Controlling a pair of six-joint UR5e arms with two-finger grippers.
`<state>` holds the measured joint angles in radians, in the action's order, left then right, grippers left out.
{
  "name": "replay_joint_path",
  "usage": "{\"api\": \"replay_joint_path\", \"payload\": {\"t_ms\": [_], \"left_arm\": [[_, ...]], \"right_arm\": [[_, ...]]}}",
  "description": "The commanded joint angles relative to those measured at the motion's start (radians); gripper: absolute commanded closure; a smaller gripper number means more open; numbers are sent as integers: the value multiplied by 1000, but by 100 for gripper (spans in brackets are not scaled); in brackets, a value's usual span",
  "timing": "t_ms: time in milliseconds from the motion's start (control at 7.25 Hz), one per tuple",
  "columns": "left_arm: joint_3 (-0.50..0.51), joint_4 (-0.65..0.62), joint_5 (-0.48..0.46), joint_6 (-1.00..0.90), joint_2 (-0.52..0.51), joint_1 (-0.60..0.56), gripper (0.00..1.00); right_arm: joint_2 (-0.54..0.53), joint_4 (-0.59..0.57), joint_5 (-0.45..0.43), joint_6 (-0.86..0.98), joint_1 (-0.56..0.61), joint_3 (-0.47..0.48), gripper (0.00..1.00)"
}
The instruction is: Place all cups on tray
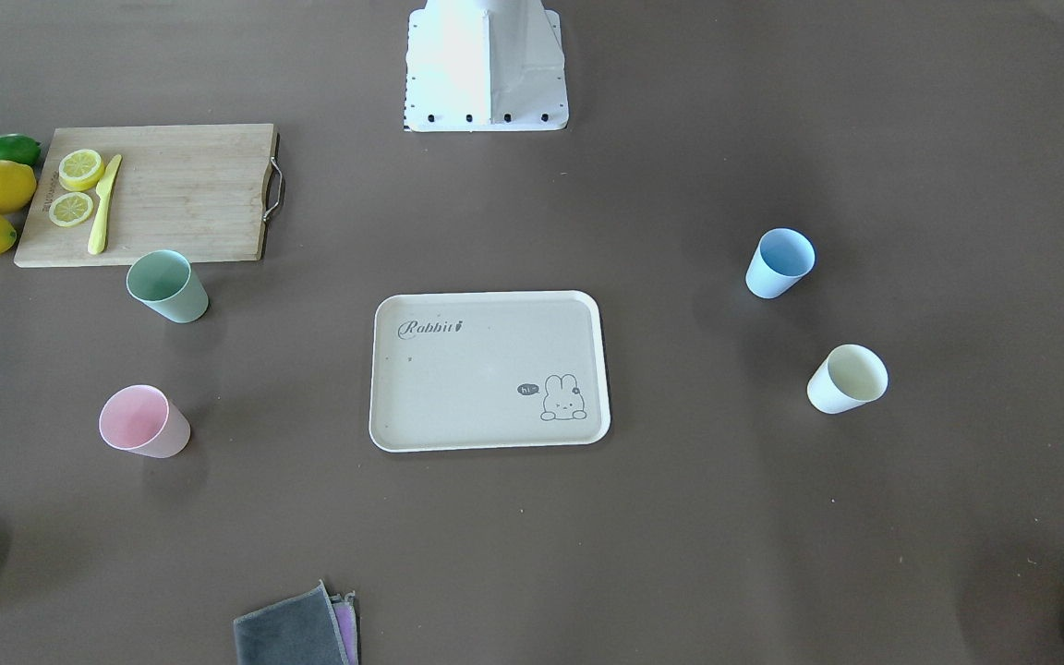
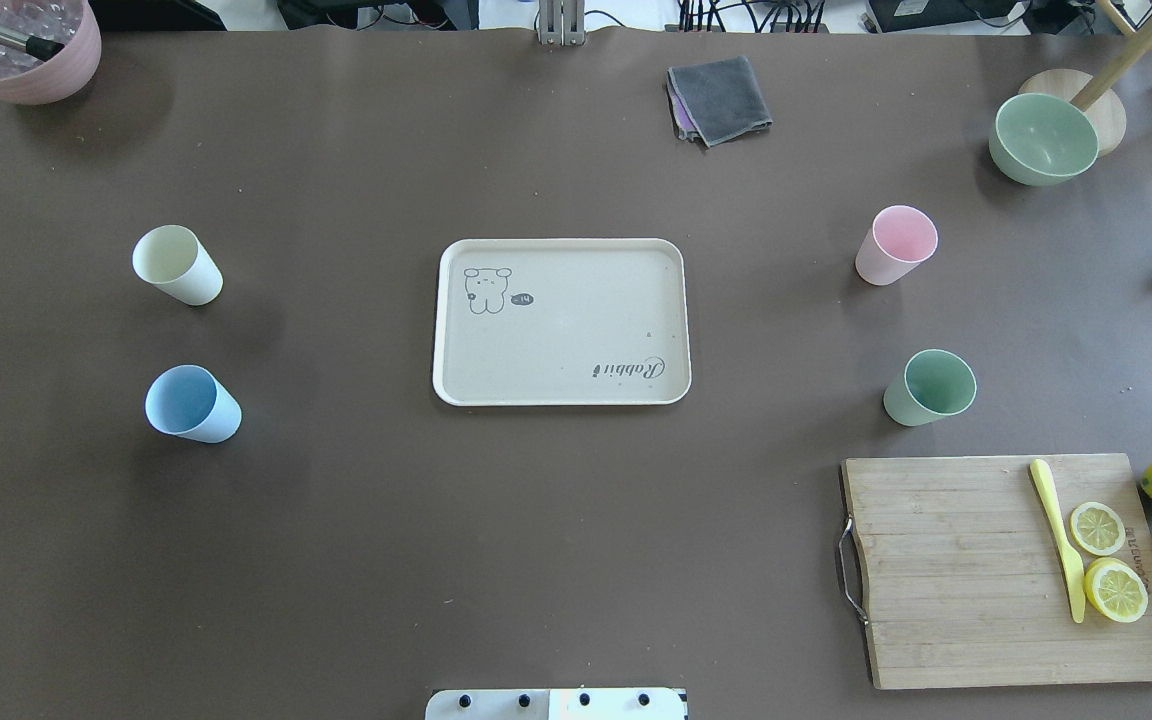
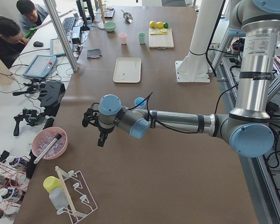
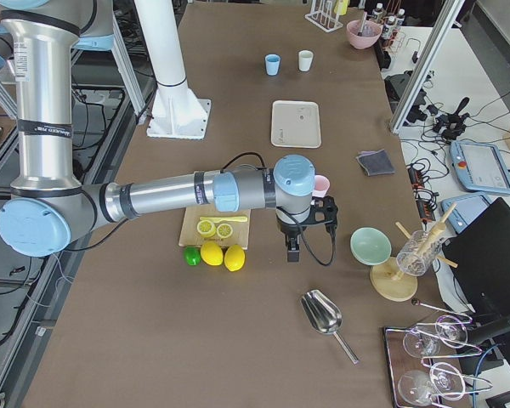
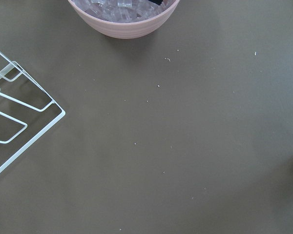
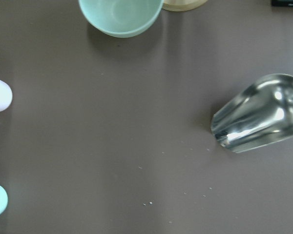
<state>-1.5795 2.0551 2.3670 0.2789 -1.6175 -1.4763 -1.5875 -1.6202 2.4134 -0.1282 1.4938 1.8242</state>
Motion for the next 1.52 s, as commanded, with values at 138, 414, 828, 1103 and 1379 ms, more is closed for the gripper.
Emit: {"api": "replay_joint_path", "payload": {"t_ms": [138,414,828,1103,1379], "left_arm": [[21,34,-2,50,10,-1,2],[25,101,-2,77,46,-1,2],[24,114,0,85,50,-1,2],[15,112,0,106,48,-1,2],[10,116,1,163,39,1,2]], "right_arm": [[69,176,-46,-373,-272,87,0],[37,323,-94,-557,-390,96,0],[-22,400,-172,-649,-501,93,0],[-32,433,-207,-709,-562,84,0],[-23,436,-263,-773,-618,73,0]]}}
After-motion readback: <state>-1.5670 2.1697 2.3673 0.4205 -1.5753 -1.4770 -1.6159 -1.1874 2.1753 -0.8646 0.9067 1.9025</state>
